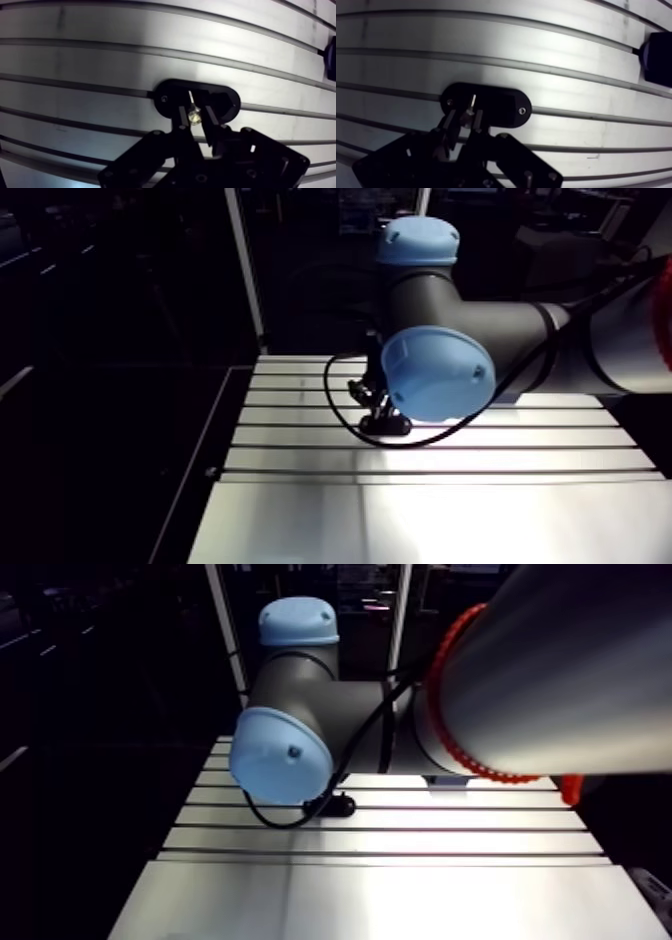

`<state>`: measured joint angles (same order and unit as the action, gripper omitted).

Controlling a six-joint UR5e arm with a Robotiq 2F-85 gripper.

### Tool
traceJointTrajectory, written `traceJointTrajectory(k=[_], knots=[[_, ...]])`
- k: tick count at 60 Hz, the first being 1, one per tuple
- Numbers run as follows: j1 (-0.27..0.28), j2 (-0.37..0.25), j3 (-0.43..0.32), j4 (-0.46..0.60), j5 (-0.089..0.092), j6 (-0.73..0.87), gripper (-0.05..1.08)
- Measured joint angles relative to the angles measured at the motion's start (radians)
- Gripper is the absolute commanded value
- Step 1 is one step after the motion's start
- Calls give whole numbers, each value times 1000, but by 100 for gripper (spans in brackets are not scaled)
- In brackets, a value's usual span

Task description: Pick up the M10 bolt and insert it into the hex recess until seated.

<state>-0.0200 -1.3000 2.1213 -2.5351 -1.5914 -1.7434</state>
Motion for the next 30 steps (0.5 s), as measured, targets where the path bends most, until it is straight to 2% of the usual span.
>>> traceJointTrajectory(k=[30], knots=[[0, -3, -4, 2, 0, -1, 78]])
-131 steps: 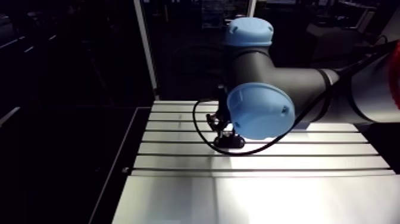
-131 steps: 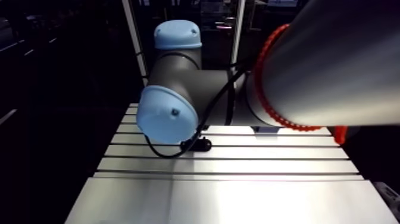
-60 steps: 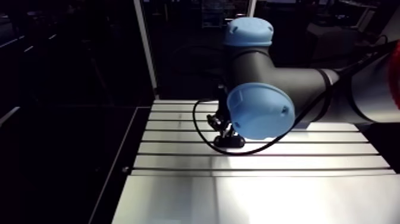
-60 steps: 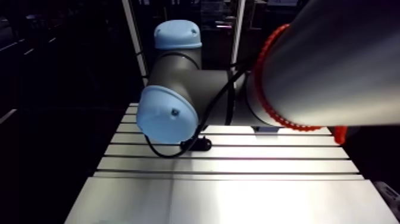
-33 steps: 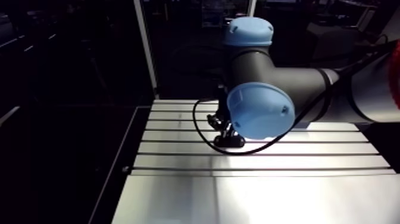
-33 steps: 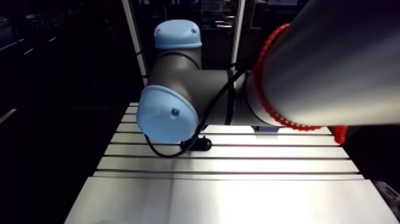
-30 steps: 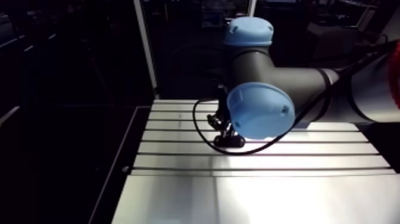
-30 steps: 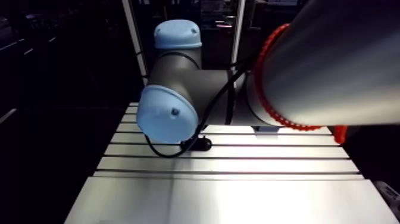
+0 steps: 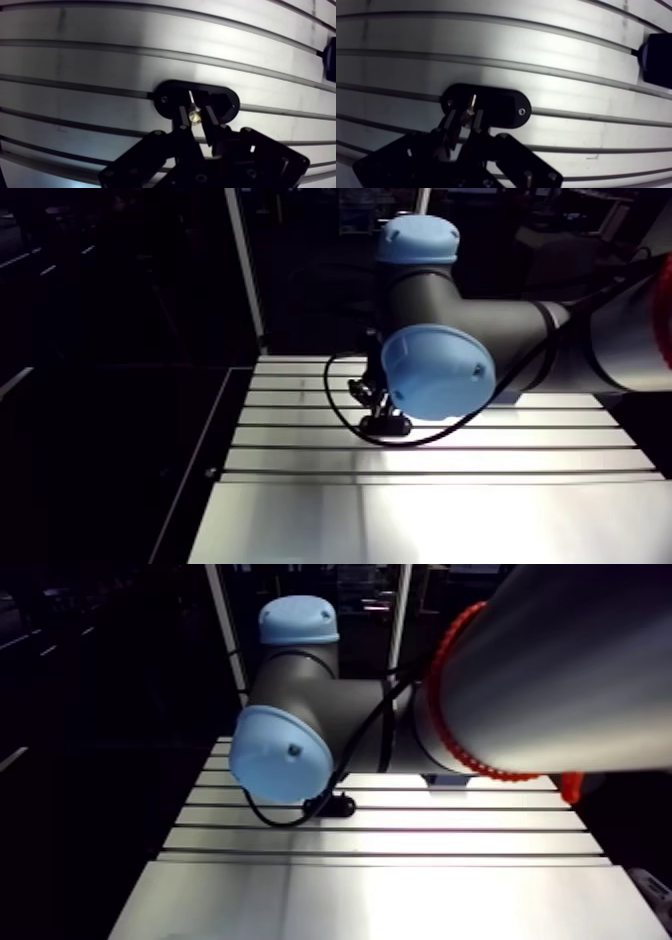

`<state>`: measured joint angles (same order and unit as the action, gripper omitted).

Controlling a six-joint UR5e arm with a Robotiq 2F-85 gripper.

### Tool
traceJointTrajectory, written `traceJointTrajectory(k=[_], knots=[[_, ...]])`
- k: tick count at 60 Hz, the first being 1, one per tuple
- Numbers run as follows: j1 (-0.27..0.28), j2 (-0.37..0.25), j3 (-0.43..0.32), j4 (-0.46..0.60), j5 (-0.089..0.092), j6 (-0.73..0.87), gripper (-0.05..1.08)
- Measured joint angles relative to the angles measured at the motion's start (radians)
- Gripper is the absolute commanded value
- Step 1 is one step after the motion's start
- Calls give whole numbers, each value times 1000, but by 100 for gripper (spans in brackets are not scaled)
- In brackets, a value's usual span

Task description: Pick up the M10 bolt and insert it into the hex recess until seated.

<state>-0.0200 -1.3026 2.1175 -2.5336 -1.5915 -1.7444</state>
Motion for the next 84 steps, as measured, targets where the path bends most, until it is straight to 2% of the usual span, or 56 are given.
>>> traceJointTrajectory(k=[19, 28, 35, 40, 59, 84], knots=[[-3, -25, -18, 12, 4, -4, 79], [-9, -58, -47, 58, 2, -8, 79], [-17, -88, -89, 138, 0, -18, 80], [-22, -104, -123, 205, 0, -35, 86], [-47, -156, -237, 413, -3, -156, 87], [-153, -193, -358, 651, -3, -413, 87]])
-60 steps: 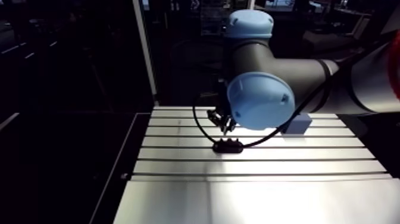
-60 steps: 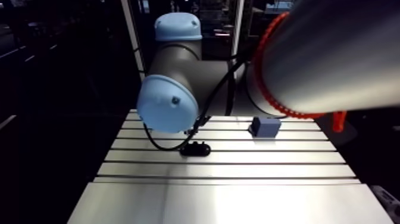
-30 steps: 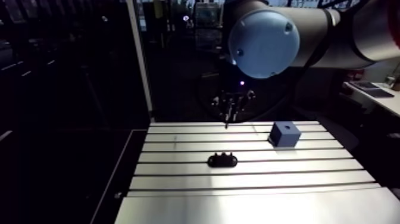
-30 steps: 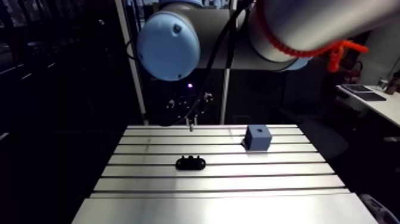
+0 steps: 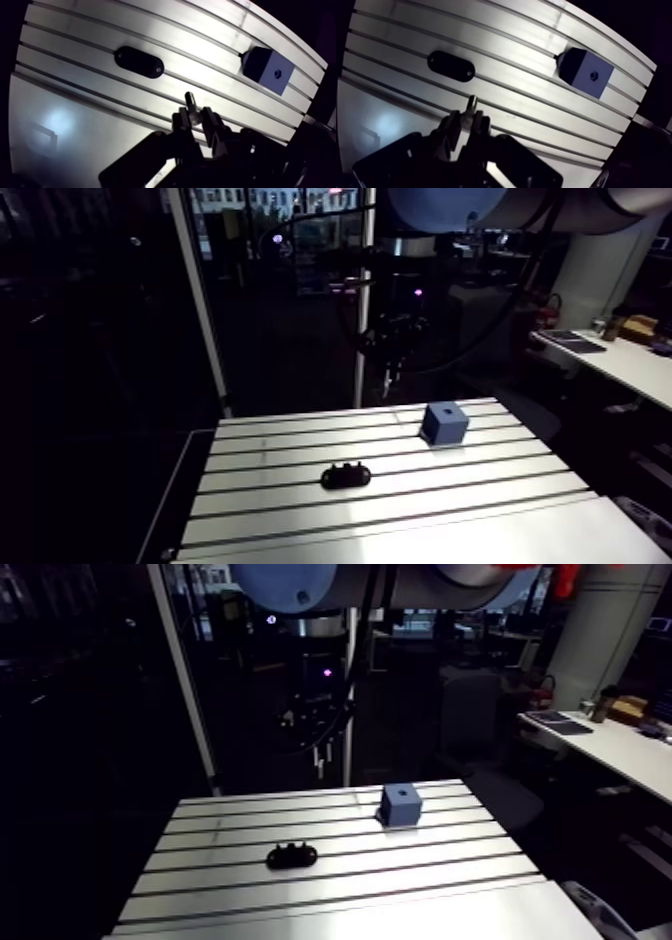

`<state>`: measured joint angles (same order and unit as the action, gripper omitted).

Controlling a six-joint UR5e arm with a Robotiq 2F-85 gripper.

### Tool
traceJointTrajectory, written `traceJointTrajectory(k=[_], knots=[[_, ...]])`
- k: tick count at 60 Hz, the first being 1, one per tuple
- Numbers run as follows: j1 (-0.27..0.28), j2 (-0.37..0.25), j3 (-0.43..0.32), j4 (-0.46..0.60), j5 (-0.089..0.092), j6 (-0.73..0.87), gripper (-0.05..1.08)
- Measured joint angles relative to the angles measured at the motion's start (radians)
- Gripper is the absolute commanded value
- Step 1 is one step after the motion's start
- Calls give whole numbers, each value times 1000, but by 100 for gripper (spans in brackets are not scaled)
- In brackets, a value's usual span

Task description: Pick up the M10 bolt and insert it into the hex recess until seated.

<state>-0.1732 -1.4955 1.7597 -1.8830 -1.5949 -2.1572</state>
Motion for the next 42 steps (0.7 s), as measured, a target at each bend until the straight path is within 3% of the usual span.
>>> traceJointTrajectory(k=[15, 42], knots=[[-58, 24, -68, 56, 3, -156, 87], [-111, 141, -201, 92, -2, -329, 87]])
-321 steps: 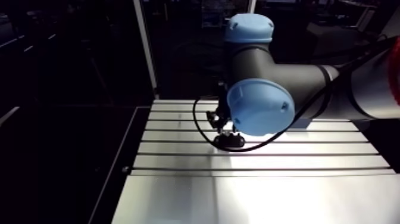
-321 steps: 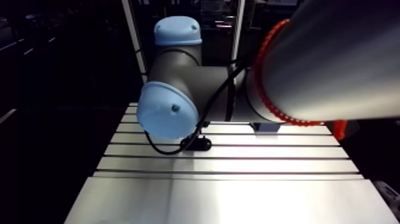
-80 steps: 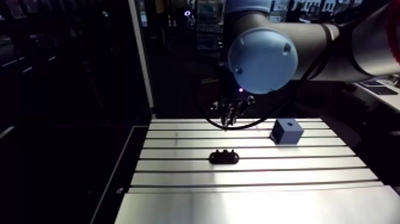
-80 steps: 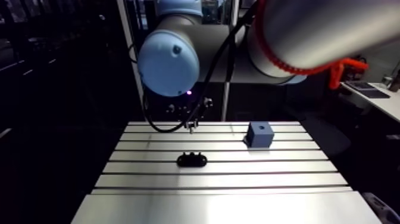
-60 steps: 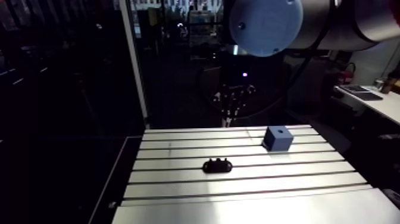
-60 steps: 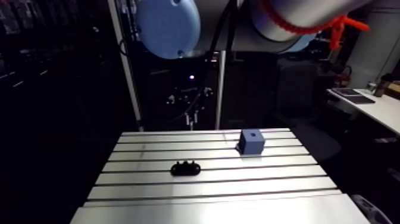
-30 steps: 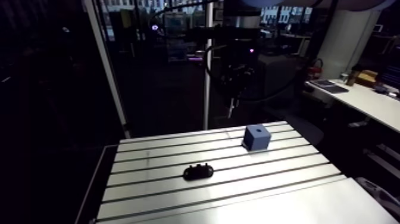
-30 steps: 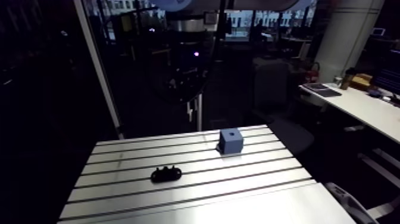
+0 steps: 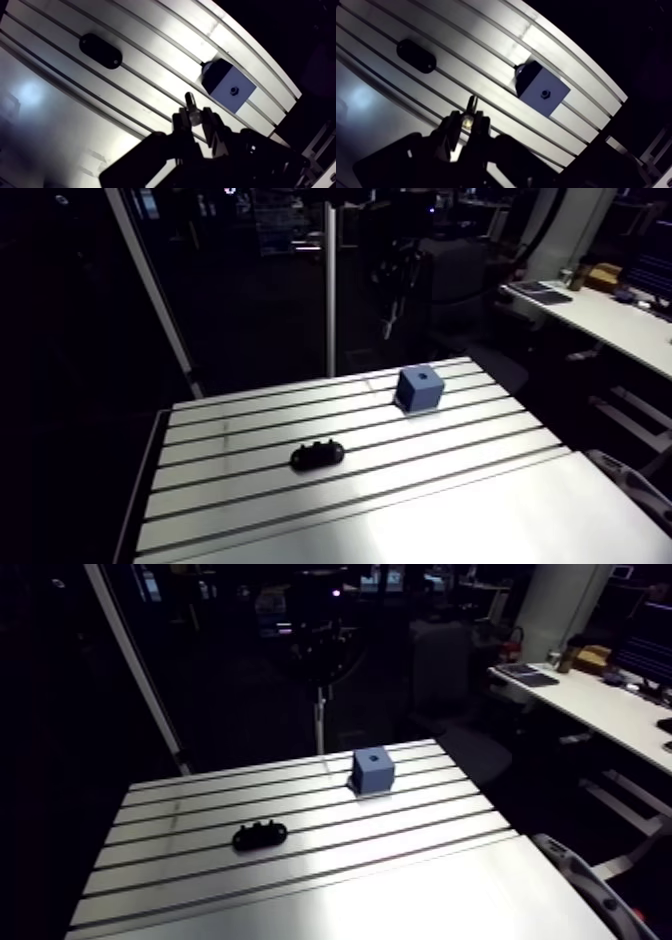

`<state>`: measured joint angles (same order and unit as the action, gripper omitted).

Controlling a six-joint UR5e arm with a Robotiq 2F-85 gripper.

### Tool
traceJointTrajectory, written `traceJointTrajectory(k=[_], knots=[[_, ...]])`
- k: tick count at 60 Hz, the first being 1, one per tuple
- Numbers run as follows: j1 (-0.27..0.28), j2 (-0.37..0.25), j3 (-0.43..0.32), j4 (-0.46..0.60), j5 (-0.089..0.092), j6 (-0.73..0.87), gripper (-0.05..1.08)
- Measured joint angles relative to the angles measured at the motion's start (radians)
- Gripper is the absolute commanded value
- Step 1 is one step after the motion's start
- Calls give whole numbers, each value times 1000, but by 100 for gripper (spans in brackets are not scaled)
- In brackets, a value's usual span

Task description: Pick up the M10 bolt and insert it into the hex recess until seated.

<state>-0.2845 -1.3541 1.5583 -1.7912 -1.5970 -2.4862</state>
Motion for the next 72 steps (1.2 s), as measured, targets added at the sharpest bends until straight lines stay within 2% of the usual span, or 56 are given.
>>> traceJointTrajectory(k=[22, 34, 49, 72], knots=[[-47, 96, -88, 21, -13, -12, 87], [-63, 131, -117, 20, -33, 43, 87], [-82, 164, -151, 18, -49, 94, 87], [-111, 173, -143, 13, -55, 127, 87]])
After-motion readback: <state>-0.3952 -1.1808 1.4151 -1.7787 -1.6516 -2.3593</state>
